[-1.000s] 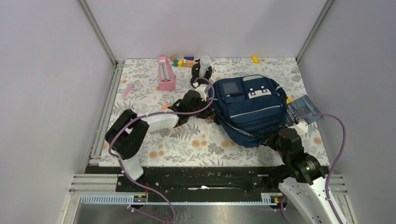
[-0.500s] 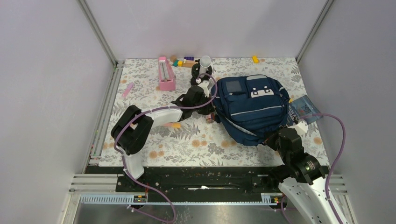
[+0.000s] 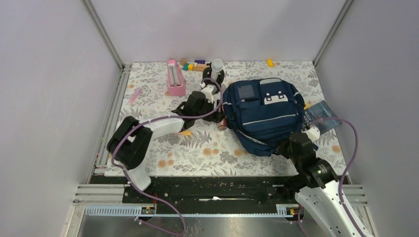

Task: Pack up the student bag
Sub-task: Unzip the student bag at the center of the board.

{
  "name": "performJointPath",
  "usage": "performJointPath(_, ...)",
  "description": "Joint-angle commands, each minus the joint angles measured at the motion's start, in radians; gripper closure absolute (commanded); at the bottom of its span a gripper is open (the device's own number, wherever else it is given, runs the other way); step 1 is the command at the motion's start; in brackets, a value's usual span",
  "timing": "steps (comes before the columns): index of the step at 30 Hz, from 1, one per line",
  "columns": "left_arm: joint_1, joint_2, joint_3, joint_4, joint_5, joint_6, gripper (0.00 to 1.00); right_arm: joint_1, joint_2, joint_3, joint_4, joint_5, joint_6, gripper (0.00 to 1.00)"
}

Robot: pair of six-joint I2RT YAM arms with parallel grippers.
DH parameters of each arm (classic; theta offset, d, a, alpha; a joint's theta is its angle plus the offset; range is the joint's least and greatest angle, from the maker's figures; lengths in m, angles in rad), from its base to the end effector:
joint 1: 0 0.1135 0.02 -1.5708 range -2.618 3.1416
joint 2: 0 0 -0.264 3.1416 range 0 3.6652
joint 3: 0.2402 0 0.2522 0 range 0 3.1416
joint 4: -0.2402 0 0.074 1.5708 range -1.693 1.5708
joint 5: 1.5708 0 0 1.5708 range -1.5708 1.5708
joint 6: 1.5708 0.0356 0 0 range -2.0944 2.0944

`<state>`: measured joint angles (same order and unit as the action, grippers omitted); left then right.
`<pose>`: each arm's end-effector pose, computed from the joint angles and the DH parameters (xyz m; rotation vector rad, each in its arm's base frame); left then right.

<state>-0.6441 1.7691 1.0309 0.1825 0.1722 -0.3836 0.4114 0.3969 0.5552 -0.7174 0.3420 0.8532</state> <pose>0.3052 -0.2368 0.1943 0.3937 2.1858 -0.7732 0.0965 0.0291 0.2564 0.6591 2.0140 0.3967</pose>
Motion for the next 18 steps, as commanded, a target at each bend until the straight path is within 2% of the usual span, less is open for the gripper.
performJointPath(1,0.008,-0.210,-0.080,0.097,0.035,0.097,0.22,-0.004,0.068,-0.034,0.174,-0.072,0.030,1.00)
performJointPath(5,0.003,-0.332,-0.148,0.089,0.042,0.134,0.20,-0.003,0.119,-0.075,0.249,-0.117,0.057,0.99)
performJointPath(7,-0.007,-0.383,-0.172,0.090,0.043,0.149,0.19,-0.002,0.139,-0.074,0.256,-0.118,0.048,0.91)
performJointPath(8,-0.015,-0.404,-0.182,0.095,0.046,0.156,0.19,-0.002,0.147,-0.071,0.256,-0.117,0.039,0.80)
performJointPath(11,-0.050,-0.447,-0.201,0.108,0.048,0.187,0.18,-0.002,0.149,-0.052,0.240,-0.096,0.003,0.34)
performJointPath(13,-0.073,-0.461,-0.205,0.110,0.048,0.202,0.18,-0.002,0.143,-0.031,0.208,-0.053,-0.026,0.12)
performJointPath(15,-0.092,-0.468,-0.211,0.114,0.046,0.214,0.18,-0.002,0.136,0.003,0.153,0.000,-0.059,0.01)
performJointPath(18,-0.117,-0.468,-0.219,0.114,0.041,0.230,0.18,-0.003,0.132,0.042,0.074,0.078,-0.086,0.00)
